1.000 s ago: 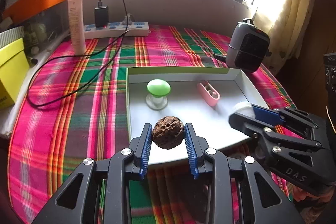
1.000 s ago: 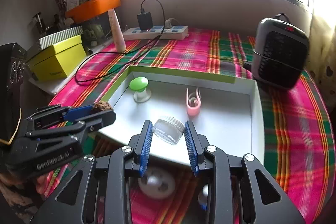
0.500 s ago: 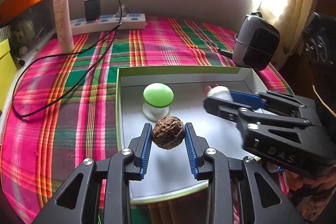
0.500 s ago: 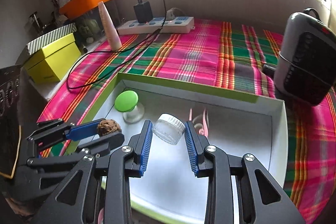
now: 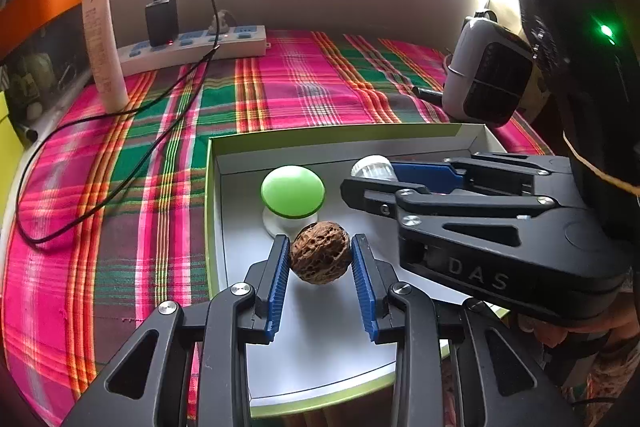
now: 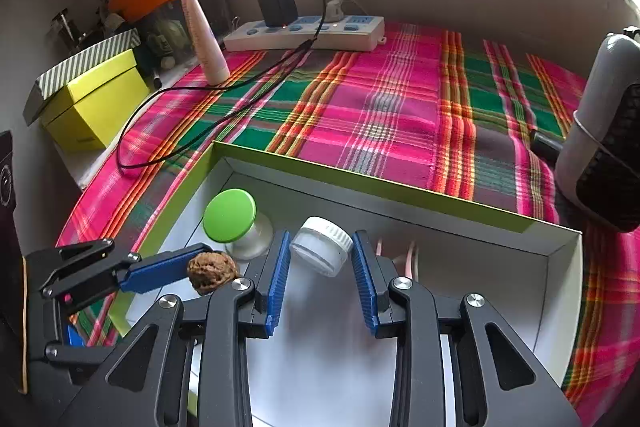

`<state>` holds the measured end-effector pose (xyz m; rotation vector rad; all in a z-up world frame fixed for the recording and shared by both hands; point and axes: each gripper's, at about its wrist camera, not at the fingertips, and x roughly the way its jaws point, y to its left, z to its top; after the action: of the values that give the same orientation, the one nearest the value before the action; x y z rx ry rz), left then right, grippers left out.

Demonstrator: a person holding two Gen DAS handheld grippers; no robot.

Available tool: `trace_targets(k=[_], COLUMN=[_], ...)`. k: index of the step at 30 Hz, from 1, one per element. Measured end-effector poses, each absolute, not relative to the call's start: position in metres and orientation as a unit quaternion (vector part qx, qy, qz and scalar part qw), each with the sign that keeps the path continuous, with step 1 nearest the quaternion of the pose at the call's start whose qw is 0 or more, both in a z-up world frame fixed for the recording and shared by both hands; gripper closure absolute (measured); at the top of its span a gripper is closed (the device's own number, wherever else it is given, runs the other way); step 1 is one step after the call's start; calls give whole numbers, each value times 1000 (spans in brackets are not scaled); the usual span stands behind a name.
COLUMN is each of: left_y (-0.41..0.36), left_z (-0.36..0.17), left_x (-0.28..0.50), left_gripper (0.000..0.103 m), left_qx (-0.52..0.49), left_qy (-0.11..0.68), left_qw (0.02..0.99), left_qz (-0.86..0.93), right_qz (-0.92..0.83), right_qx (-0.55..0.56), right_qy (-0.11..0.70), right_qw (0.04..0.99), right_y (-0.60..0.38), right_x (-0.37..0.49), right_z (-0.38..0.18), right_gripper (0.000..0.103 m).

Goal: Organize objects
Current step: 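Carry the walnut and white jar into the tray while both grippers release them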

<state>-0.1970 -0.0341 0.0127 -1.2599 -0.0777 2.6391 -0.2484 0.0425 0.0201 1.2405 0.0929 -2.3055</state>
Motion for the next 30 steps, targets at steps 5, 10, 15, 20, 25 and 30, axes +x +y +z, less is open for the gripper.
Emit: trace_targets(k=[5, 10, 15, 20, 25, 30], left_y=[-35, -35, -35, -35, -35, -37], left_z=[12, 11, 11, 12, 12, 12], left_x=[-198, -200, -200, -199, -199, -196], left_gripper=[74, 73, 73, 73, 73, 70], left_qx=[-428, -430, -430, -431, -430, -430], left_qy=[-27, -26, -24, -24, -25, -27], left_qw=[108, 107, 107, 107, 106, 105], left_qz=[897, 896, 896, 896, 896, 896], right_qz=[-850, -848, -849, -848, -849, -850], right_qx=[458, 460, 460, 462, 463, 461], right_qy=[38, 37, 37, 36, 29, 26], right_qw=[258, 260, 257, 256, 255, 255], right_y=[40, 39, 37, 38, 39, 40], right_x=[-249, -249, -249, -249, -249, -248], right_z=[19, 19, 20, 20, 20, 22], right_gripper=[70, 70, 70, 70, 70, 70])
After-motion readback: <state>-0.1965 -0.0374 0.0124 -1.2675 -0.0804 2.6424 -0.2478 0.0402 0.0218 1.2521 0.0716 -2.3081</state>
